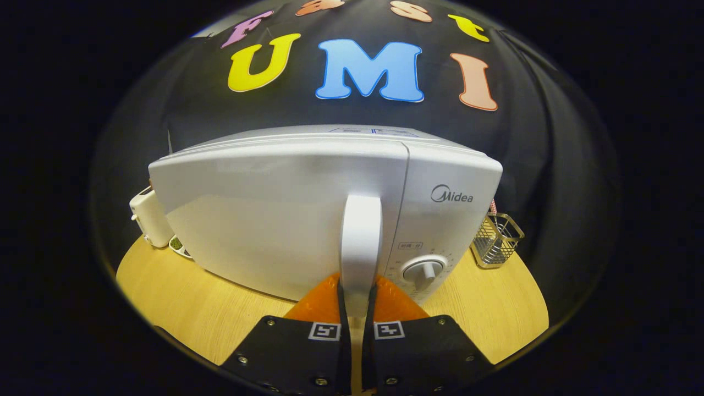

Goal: Open the microwave, put the food inside, and close the microwave door.

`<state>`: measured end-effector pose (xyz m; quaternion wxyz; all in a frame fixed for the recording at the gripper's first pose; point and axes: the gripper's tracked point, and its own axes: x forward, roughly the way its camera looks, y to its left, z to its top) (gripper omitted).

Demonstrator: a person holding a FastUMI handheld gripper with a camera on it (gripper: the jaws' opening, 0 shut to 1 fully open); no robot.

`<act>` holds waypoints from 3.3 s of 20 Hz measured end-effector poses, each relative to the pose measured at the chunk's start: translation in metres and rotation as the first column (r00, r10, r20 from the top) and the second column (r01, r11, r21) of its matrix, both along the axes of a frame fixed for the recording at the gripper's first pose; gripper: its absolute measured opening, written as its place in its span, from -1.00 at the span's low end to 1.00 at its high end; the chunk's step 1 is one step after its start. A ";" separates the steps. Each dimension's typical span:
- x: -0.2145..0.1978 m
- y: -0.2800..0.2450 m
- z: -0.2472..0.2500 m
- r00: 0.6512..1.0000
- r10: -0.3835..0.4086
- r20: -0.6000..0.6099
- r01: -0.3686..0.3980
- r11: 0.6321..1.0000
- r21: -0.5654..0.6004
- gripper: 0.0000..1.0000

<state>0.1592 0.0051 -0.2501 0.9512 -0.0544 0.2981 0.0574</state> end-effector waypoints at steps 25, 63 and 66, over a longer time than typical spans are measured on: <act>-0.151 0.067 0.008 0.965 0.204 -0.162 -0.207 0.978 0.001 -0.85; -0.301 0.278 0.024 0.912 0.386 -0.140 -0.390 0.921 -0.001 -0.26; -0.318 0.315 0.034 0.843 0.529 -0.100 -0.518 0.847 0.114 -0.26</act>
